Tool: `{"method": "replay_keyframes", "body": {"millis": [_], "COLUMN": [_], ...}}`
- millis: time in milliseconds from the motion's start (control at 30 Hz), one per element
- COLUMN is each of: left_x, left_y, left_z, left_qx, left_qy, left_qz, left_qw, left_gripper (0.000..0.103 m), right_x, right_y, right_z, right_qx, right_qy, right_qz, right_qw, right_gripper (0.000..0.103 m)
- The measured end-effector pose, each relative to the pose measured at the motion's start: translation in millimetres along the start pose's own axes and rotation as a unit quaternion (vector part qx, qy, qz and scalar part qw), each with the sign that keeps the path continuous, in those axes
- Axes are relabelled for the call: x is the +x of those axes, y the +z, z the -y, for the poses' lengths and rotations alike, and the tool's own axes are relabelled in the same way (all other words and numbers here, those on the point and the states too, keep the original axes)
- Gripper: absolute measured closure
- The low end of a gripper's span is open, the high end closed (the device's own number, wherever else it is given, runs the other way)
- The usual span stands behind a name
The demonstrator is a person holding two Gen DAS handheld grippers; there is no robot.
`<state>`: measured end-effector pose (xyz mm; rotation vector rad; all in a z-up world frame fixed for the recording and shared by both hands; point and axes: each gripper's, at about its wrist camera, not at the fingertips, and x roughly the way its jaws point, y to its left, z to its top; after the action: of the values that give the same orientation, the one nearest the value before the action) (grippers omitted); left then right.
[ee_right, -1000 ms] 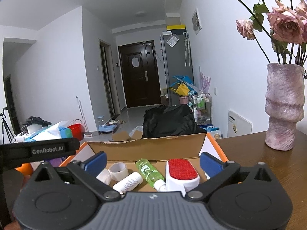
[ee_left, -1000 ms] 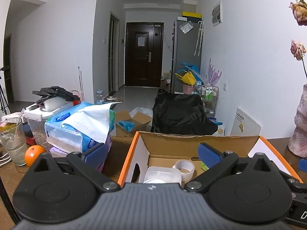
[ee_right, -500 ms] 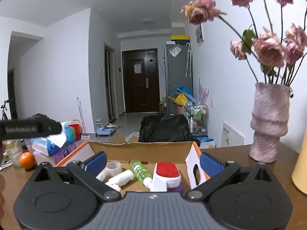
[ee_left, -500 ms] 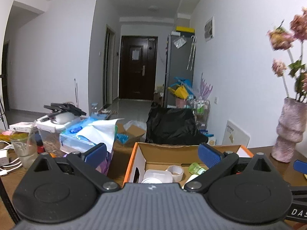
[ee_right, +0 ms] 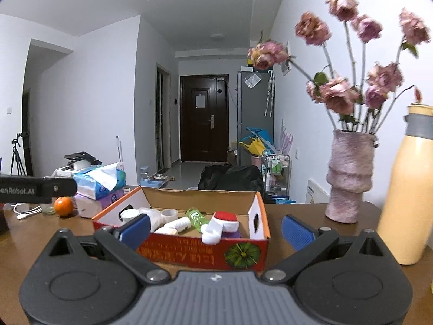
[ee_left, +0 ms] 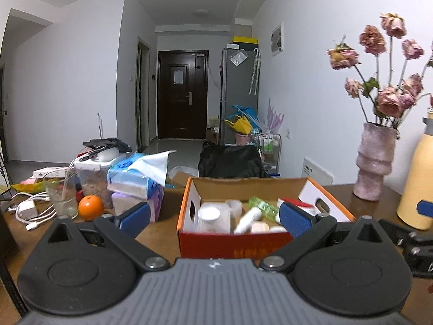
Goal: Organize rigid objects
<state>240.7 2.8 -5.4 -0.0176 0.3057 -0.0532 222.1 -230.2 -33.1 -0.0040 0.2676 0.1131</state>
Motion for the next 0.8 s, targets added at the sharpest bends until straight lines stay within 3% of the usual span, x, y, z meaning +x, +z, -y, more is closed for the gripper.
{"method": "replay_keyframes", "body": {"millis": [333, 533, 800], "left_x": [-82.8, -108.5, -123.6], "left_y": [-41.5, -60.5, -62.5], "left_z": [12.2, 15.7, 13.2], "left_qx": [0.014, 0.020, 0.014], "left_qy": [-0.018, -0.018, -0.018], "left_qz": [-0.028, -0.038, -0.034], "left_qw": [0.9994, 0.9989, 0.9992], "left_gripper": [0.000, 0.000, 0.000], "right_x": [-83.5, -111.3, -124.5], "right_y": [-27.8, -37.0, -36.6], "right_z": [6.0, 4.1, 3.0], "right_qx": [0.003, 0.005, 0.007], "right_qy": [-0.010, -0.012, -0.015], "right_qz": [-0.026, -0.028, -0.021], "right_qw": [1.000, 1.000, 1.000], "right_gripper": [0.000, 0.000, 0.000]}}
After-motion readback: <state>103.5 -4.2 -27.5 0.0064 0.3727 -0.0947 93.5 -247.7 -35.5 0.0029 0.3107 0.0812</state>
